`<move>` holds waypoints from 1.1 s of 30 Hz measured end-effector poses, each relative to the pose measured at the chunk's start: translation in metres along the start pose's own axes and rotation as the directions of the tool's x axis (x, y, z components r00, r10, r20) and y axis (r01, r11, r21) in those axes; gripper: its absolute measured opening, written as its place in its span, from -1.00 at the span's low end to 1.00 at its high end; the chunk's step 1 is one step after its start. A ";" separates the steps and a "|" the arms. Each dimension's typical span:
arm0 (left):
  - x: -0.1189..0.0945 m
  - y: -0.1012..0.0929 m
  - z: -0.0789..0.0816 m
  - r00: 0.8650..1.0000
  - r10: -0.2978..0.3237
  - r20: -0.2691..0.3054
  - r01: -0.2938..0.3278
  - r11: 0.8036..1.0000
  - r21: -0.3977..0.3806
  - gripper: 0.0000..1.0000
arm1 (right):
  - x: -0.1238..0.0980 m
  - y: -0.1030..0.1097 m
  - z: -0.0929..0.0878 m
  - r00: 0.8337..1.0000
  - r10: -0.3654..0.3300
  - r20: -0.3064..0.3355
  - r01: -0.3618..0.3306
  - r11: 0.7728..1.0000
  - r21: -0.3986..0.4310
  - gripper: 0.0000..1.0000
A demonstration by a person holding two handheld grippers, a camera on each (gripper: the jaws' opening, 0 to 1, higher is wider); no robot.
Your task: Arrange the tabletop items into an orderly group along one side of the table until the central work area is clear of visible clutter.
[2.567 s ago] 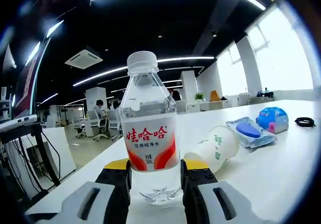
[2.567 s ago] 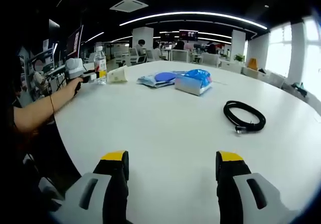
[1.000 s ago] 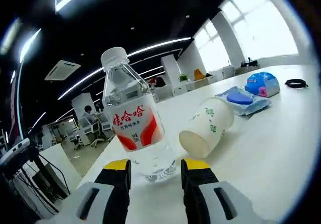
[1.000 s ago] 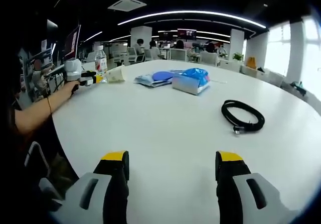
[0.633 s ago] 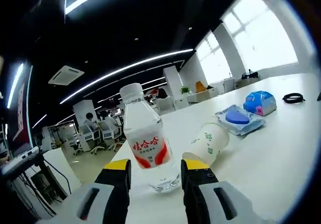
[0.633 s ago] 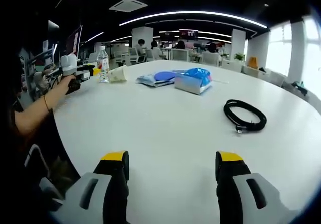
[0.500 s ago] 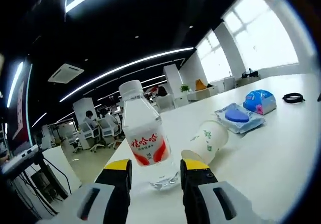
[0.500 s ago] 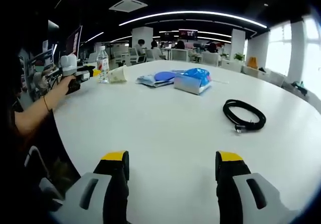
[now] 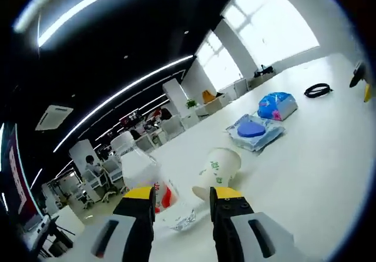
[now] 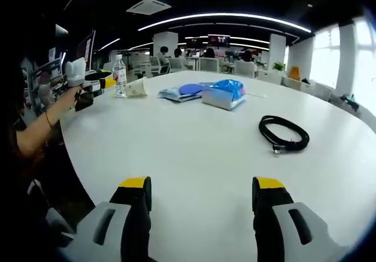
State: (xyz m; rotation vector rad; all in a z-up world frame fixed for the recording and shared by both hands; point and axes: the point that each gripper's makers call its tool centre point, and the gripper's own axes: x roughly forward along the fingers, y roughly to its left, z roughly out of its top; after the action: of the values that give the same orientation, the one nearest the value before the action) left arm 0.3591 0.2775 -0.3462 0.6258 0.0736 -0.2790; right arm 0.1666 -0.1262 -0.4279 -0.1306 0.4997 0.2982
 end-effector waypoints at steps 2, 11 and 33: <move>0.000 -0.009 0.005 0.999 -0.052 -0.009 0.052 0.998 0.045 -0.34 | 0.000 0.000 0.000 1.000 0.002 0.000 -0.002 1.000 0.003 0.33; 0.004 -0.030 0.019 0.980 -0.196 -0.038 0.199 0.946 0.257 -0.34 | -0.001 0.000 -0.002 1.000 0.001 0.000 -0.001 1.000 0.005 0.33; 0.025 -0.046 0.021 0.918 -0.362 -0.161 0.396 0.818 0.418 -0.34 | -0.006 -0.003 -0.003 1.000 -0.016 -0.003 0.016 1.000 0.003 0.33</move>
State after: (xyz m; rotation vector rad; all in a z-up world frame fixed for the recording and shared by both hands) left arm 0.3704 0.2238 -0.3595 1.0811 0.2131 -0.6747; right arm 0.1614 -0.1316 -0.4273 -0.1317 0.5016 0.2812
